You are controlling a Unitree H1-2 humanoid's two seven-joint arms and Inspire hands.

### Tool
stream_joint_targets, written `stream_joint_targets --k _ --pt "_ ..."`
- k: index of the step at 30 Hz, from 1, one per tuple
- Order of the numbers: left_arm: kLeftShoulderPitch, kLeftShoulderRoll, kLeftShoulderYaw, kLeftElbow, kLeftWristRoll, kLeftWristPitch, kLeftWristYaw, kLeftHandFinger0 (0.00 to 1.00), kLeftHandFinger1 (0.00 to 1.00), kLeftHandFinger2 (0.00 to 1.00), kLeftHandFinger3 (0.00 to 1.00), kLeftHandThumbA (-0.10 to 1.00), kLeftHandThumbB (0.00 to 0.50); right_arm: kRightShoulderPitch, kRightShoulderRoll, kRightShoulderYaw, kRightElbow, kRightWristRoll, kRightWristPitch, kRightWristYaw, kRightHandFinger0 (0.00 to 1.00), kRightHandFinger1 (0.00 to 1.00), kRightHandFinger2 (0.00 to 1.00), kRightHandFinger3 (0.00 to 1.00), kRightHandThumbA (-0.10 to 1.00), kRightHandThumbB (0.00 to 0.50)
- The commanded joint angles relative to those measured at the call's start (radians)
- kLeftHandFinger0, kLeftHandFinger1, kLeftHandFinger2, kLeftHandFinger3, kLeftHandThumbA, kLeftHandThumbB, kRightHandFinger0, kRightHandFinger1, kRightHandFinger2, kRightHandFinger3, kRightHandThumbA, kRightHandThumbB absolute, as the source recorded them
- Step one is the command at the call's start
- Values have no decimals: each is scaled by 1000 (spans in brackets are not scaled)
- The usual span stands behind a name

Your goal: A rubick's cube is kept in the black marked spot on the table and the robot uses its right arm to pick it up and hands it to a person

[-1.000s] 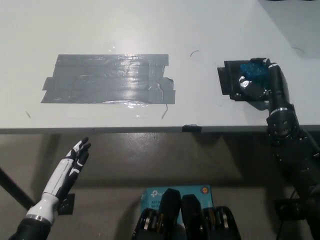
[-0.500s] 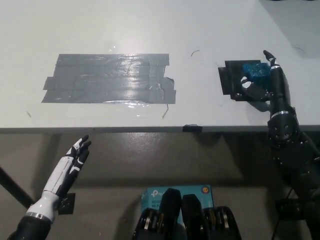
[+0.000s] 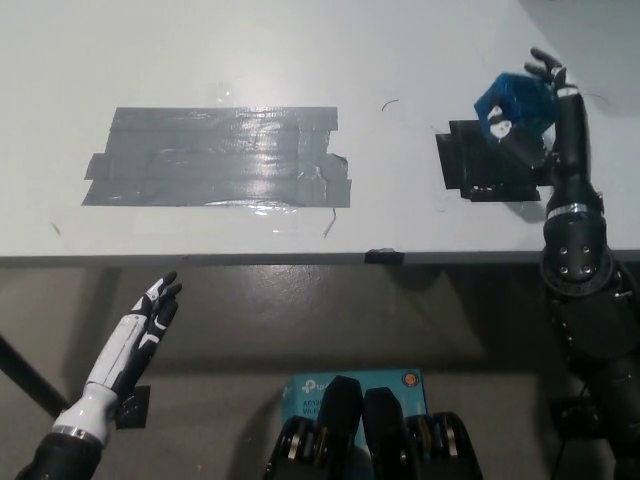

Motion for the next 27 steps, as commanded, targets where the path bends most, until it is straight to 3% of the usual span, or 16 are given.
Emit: stream_joint_targets --k 1,3,4,15,27 --pt "-32 33 2 -23 10 -24 -19 1000 1000 1000 1000 1000 206 -46 18 -23 -489 -32 143 42 0 369 851 969 -100 136" --pt "-32 34 2 -23 11 -25 -19 1000 1000 1000 1000 1000 208 -47 23 -20 -544 -38 183 53 15 409 884 985 -100 136" --pt "-32 35 1 -25 12 -23 -20 1000 1000 1000 1000 1000 205 -49 26 -19 -568 -38 199 58 73 467 918 998 -100 151" --pt "-32 38 -3 -32 12 -27 -28 1000 1000 1000 1000 1000 170 -82 38 -6 -605 -35 226 91 59 484 919 959 -100 146" --pt "-31 34 -1 -33 18 -22 -34 1000 1000 1000 1000 1000 185 -211 58 21 -364 -71 186 92 37 467 901 992 -100 162"
